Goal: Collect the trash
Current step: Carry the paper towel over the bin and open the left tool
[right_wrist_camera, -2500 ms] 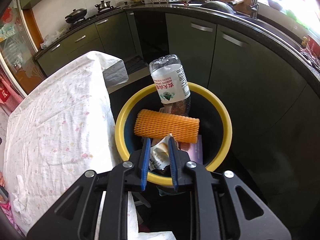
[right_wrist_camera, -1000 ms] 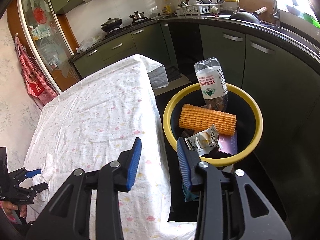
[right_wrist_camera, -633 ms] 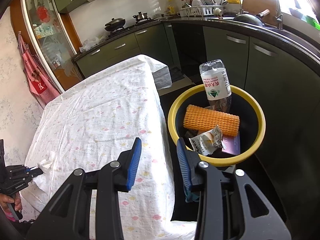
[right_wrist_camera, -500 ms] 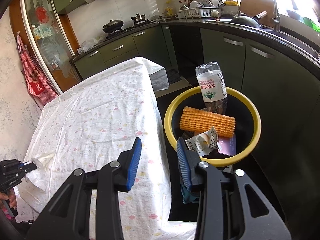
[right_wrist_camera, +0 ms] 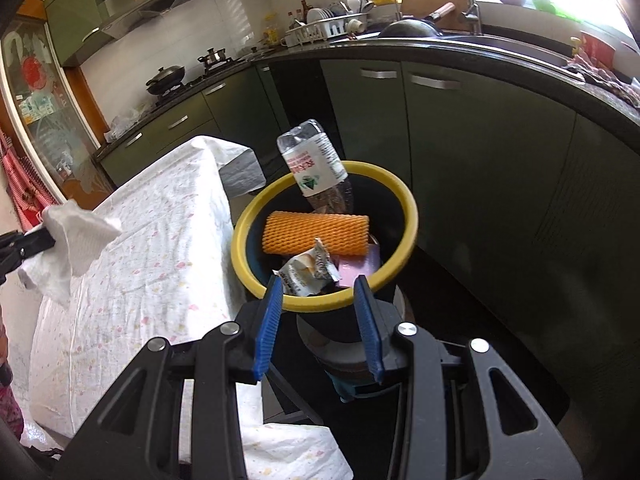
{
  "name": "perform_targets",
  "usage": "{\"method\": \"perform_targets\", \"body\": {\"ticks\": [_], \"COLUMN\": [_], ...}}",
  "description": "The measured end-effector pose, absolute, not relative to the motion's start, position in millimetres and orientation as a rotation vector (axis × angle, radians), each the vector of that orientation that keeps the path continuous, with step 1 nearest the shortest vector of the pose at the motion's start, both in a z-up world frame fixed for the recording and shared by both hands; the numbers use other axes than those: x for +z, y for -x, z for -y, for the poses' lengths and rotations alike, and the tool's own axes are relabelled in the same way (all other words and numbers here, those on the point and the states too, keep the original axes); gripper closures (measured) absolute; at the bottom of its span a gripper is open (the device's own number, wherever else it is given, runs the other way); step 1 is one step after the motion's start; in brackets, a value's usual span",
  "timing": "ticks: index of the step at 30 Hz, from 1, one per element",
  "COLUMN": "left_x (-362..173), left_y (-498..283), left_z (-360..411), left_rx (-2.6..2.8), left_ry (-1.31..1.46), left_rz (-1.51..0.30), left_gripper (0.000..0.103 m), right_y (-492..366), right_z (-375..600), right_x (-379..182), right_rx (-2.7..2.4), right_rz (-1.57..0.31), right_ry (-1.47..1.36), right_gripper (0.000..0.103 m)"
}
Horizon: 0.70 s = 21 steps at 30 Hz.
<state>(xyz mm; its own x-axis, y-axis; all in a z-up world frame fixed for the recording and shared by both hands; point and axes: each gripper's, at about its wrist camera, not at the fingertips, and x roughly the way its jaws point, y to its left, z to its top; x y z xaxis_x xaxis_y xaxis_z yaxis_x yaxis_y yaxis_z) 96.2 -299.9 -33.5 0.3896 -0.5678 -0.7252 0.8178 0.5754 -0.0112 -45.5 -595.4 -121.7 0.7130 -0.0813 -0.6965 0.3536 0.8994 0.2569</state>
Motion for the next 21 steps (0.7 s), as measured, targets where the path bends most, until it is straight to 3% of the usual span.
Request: {"method": "perform_targets", "body": {"ticks": [12, 17, 21], "left_x": [-82.5, -122.5, -131.8], "left_y": [-145.2, -159.3, -161.8], "left_z": [473.2, 505.8, 501.7], "left_rx": [-1.019, -0.947, -0.925], "left_ry": [-0.461, -0.518, -0.509], "left_rz": [-0.812, -0.837, -0.836], "left_gripper": [0.09, 0.039, 0.036], "right_y": [58.2, 53.4, 47.2], "right_z": [629.2, 630.3, 622.8], "right_x": [-148.2, -152.8, -150.9], "right_rx": [-0.273, -0.262, -0.243], "right_rz": [-0.766, -0.768, -0.768], "right_ry": [-0.478, -0.498, -0.488], "right_gripper": [0.064, 0.061, 0.061]}}
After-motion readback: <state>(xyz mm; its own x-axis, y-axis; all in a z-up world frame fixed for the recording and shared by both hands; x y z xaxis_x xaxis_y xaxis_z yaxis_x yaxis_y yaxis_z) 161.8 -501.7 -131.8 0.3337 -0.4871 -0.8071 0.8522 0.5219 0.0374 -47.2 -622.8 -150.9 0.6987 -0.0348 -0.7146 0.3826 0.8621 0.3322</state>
